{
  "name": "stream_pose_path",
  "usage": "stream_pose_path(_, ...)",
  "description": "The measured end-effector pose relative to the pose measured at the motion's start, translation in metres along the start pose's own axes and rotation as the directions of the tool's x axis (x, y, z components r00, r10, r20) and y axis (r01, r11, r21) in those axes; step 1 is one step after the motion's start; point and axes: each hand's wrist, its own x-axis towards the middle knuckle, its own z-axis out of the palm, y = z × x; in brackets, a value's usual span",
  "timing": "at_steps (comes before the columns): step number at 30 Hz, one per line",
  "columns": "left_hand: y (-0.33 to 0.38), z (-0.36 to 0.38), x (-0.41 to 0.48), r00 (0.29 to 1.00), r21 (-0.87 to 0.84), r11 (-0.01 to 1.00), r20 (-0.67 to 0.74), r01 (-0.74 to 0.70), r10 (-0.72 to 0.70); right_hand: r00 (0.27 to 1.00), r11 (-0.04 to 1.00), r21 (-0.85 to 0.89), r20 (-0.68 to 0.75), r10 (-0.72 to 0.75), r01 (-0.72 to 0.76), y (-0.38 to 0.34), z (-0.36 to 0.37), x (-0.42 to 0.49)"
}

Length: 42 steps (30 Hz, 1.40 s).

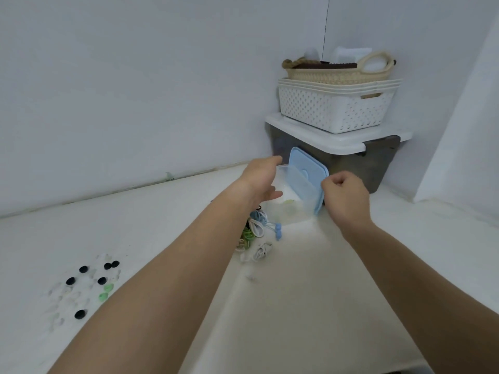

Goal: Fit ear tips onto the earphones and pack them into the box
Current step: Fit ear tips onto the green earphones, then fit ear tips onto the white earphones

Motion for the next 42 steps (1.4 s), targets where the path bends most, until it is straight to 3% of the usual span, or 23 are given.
stream_pose_path(6, -0.015, -0.044, -0.024, 0.992, 0.097, 0.989, -0.053, -0.113, 0.119, 0.954, 0.989, 0.016, 0.261, -0.147, 0.148, -0.03, 0.018, -0.024)
stream_pose_path(12, -0.06, -0.101, -0.051, 0.929, 0.465, 0.855, -0.158, -0.228, 0.334, 0.772, 0.925, -0.095, 0.585, -0.247, 0.368, -0.044, 0.05, -0.047)
stream_pose_path(19, -0.109, -0.124, -0.062, 0.914, 0.718, 0.679, -0.16, -0.152, 0.374, 0.649, 0.808, -0.203, 0.713, -0.266, 0.553, -0.043, 0.083, -0.077)
stream_pose_path(23, -0.114, -0.122, -0.063, 0.894, 0.733, 0.643, -0.111, -0.222, 0.435, 0.662, 0.647, -0.349, 0.672, -0.331, 0.678, -0.037, 0.092, -0.087)
stream_pose_path(25, -0.116, -0.123, -0.064, 0.892, 0.692, 0.675, -0.101, -0.255, 0.441, 0.653, 0.564, -0.392, 0.649, -0.39, 0.726, -0.034, 0.096, -0.089)
stream_pose_path(29, -0.121, -0.129, -0.063, 0.9, 0.597, 0.759, -0.133, -0.262, 0.415, 0.644, 0.571, -0.366, 0.642, -0.417, 0.735, -0.035, 0.097, -0.083)
stream_pose_path(35, -0.125, -0.138, -0.063, 0.895, 0.548, 0.78, -0.12, -0.301, 0.429, 0.698, 0.779, -0.145, 0.563, -0.442, 0.61, -0.047, 0.092, -0.07)
stream_pose_path(39, -0.128, -0.139, -0.06, 0.917, 0.447, 0.854, -0.156, -0.266, 0.367, 0.819, 0.922, 0.02, 0.452, -0.353, 0.387, -0.06, 0.088, -0.066)
stream_pose_path(42, -0.128, -0.142, -0.061, 0.925, 0.409, 0.877, -0.164, -0.252, 0.342, 0.845, 0.959, 0.196, 0.459, -0.273, 0.203, -0.071, 0.086, -0.068)
